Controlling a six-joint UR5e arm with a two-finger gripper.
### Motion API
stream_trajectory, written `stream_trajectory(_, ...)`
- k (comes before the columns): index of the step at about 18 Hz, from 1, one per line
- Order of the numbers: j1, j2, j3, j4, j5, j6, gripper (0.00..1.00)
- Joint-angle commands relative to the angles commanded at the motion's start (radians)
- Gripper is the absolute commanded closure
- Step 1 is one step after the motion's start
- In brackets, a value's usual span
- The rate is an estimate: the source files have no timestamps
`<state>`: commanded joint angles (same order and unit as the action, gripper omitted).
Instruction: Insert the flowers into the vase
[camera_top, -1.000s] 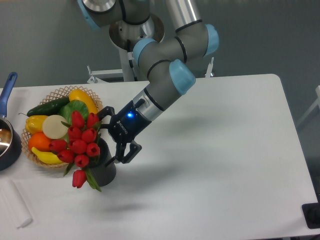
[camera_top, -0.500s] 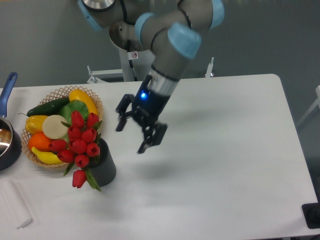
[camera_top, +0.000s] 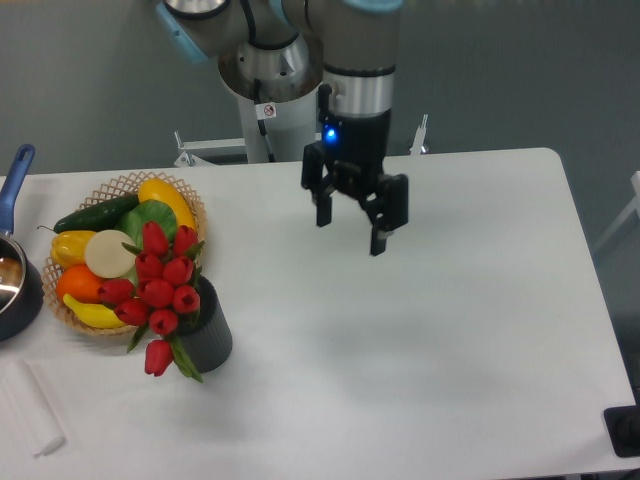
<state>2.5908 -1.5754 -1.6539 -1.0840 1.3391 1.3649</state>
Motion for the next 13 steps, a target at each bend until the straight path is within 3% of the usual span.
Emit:
stream_trajectory(4, 0.041, -0.002, 0.088, -0.192, 0.026, 0.166, 0.0)
stream_trajectory(9, 0.063, 0.015, 0.092, -0.282, 0.092, 0.313, 0.0)
stream_trajectory(13, 0.065, 0.015, 0.092, -0.29, 0.137, 0.33, 0.0)
